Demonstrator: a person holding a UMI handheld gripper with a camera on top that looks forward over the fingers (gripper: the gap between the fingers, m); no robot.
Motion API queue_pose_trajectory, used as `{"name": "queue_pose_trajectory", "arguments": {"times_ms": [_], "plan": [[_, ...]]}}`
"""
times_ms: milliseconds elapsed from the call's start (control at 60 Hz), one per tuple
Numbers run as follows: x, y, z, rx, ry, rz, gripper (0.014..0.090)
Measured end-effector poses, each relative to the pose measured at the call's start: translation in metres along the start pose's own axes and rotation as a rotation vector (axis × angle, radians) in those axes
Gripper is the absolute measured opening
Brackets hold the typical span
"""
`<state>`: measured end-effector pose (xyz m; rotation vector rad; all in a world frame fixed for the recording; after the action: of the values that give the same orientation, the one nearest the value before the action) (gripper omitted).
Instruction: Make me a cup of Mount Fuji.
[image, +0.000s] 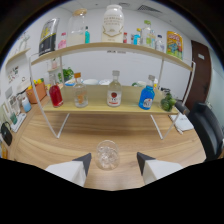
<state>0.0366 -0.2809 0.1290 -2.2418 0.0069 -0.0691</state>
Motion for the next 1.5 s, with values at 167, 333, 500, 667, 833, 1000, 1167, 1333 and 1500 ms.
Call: {"name": "queue_pose_trajectory", "arguments": {"times_ms": [167, 333, 500, 667, 833, 1000, 1167, 1333, 1500], "plan": [[0.004, -0.002, -0.008, 0.012, 0.03, 0.01, 0.0851], [-0.006, 0.008, -0.024, 0.018, 0.035, 0.044, 0.0854], [-0.044, -0.012, -0.033, 0.104, 0.0, 0.074, 0.0856], [-0.075, -0.071, -0.016, 0.249, -0.046, 0.093, 0.0854], [-0.086, -0.127, 0.024, 0.344, -0.054, 0.054, 0.0852], [-0.091, -0.155, 0.071, 0.365, -0.054, 0.014, 0.0791], [-0.09, -0.153, 0.105, 0.329, -0.04, 0.009, 0.0499], [-0.095, -0.153, 0.103, 0.344, -0.049, 0.016, 0.0368], [-0.097, -0.152, 0.095, 0.356, -0.064, -0.001, 0.0359]]}}
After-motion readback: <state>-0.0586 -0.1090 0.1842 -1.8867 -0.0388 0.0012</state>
